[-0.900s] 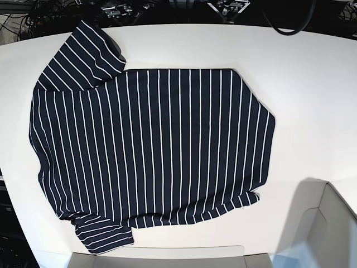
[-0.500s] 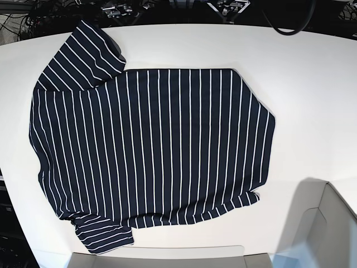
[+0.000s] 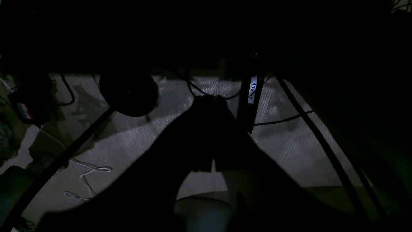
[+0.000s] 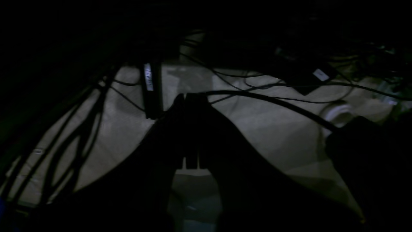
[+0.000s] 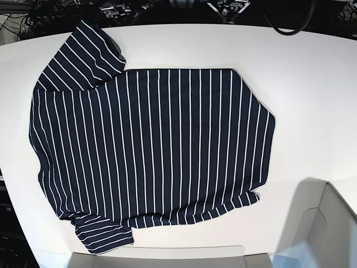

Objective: Fold the T-shirt properly

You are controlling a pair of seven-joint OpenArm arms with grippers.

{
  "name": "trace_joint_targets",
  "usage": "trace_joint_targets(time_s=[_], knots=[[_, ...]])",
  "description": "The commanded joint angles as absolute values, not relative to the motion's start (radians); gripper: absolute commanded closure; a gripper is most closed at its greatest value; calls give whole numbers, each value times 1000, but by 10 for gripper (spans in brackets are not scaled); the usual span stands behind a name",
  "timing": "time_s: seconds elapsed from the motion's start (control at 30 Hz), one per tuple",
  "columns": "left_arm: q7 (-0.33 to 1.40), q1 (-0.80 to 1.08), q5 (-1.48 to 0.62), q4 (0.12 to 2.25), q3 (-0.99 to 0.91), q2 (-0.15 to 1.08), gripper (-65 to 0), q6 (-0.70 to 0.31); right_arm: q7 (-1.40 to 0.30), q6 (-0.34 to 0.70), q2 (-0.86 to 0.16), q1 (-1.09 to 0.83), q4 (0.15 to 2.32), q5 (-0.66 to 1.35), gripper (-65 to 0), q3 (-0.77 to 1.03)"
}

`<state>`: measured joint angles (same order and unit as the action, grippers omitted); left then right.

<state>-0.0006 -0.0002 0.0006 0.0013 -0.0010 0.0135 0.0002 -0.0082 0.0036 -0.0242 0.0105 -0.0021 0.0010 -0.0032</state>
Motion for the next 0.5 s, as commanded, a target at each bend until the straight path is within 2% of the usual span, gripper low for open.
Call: trace_joint_targets(time_s=[0.0, 0.47], knots=[[-5, 2, 5, 1, -1, 10, -4, 4, -8, 7, -25, 10, 0, 5, -4, -1], [-7, 2, 4, 1, -2, 25, -4, 4, -8, 7, -25, 8, 0, 4, -4, -1]])
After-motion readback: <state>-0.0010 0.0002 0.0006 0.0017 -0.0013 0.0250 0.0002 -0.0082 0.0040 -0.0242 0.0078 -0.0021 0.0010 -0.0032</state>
